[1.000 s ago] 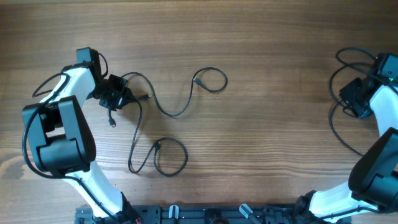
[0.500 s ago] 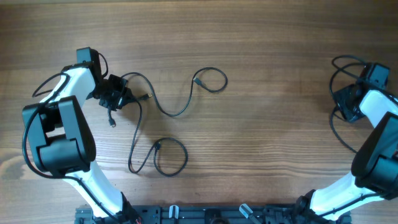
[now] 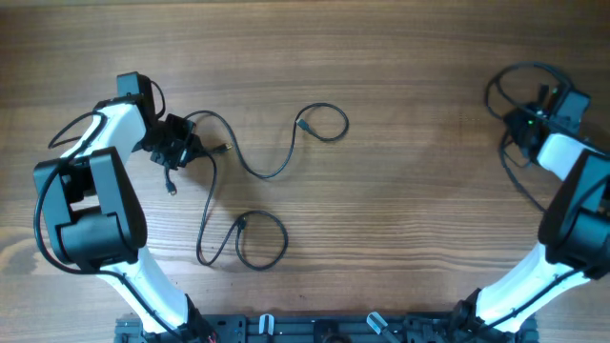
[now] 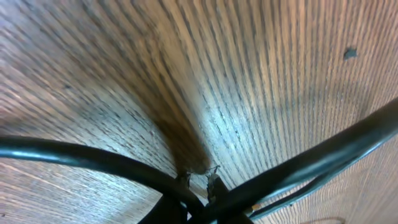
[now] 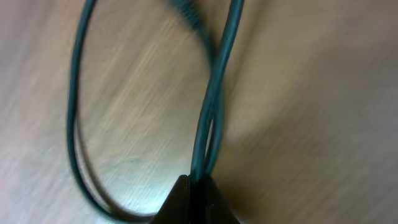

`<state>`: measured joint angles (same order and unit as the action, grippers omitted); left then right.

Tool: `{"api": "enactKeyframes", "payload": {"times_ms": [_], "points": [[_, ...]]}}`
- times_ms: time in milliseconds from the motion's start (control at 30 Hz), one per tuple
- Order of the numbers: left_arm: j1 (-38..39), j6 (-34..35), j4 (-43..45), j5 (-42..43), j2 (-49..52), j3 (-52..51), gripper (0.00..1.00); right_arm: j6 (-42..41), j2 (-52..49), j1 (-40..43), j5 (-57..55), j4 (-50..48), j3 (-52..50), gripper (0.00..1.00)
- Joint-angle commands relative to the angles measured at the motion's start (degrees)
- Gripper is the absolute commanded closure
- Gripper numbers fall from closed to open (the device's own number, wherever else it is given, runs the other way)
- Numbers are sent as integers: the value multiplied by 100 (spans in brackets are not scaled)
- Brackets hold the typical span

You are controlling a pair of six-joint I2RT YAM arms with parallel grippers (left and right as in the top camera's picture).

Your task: Untangle cables

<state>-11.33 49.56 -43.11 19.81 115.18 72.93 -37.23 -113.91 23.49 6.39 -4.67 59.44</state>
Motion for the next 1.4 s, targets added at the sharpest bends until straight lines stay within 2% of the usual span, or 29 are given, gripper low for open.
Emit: {"api": "enactKeyframes", "payload": {"times_ms": [0,133,300,433,567,667,833,933,1000,1200,1267,1367], "points": [[-50,-118,2,-603,87,-50,86,125,-162,-343,413,-435,-98,96],[-46,-116,4,-708,87,-50,87,122,-160,-446,619,-337,341,95],[-7,-116,22,-730,87,-50,87,424,-160,-446,824,1143,1541,95],[44,-116,44,-728,87,-50,86,793,-146,-444,258,2162,2133,93],[61,-116,94,-730,87,-50,86,1226,-127,-439,-90,3029,2581,69],[61,-116,109,-728,87,-50,86,1493,-125,-439,-400,3757,2968,36],[61,-118,109,-726,87,-50,78,1462,-120,-442,-704,5182,3644,19],[61,-129,107,-723,85,-50,75,1410,-74,-461,-588,5753,3814,18],[61,-481,133,-549,85,-50,62,1449,-7,-538,-271,6155,3818,18],[61,-1891,389,841,9,-48,37,2275,9,-920,909,7051,3792,16],[59,-2229,372,1158,-83,-48,36,2402,7,-1080,1174,7173,3777,16],[57,-2389,260,1320,-299,-48,36,2549,0,-1364,1432,7252,3757,16]]}}
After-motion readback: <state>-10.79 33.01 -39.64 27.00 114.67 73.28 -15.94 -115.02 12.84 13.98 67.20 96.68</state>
